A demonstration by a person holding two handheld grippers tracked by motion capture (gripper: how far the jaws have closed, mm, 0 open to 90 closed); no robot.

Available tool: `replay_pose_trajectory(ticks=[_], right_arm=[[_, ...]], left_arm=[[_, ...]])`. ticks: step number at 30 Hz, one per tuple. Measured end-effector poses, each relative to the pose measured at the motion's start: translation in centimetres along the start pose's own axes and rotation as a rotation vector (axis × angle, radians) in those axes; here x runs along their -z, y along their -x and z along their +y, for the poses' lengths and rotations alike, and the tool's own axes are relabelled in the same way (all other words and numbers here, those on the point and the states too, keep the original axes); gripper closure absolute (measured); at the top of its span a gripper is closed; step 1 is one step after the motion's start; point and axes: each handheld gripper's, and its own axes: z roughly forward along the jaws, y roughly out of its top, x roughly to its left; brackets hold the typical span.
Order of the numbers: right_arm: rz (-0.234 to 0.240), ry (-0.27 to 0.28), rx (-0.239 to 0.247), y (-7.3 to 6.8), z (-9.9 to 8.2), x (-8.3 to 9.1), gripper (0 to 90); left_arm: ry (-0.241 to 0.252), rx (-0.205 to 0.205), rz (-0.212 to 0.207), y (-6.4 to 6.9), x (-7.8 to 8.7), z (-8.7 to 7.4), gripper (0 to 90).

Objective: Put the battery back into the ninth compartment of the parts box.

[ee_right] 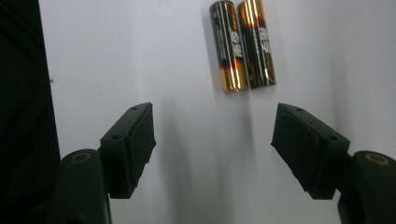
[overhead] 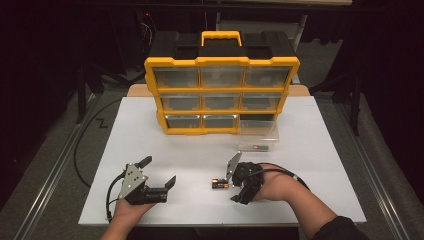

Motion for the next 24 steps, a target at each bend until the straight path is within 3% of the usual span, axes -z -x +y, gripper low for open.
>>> replay_pose_trajectory(ticks=[8,17,24], right_arm=[[0.009,0.012,0.026,-0.1,1.1,-0.3,35.5],[0.000,0.040,0.067,0.2,2.5,-0.4,50.9],[-0.012,0.028,0.096,0.5,2.9,-0.7,62.0]], left_arm=[[0.002,0.001,-0.001,0.0,0.1,0.0,0.1],[0.001,0.002,-0.004,0.0,0.1,0.0,0.1],[0.004,0.002,-0.008,0.0,0.2,0.0,0.1]])
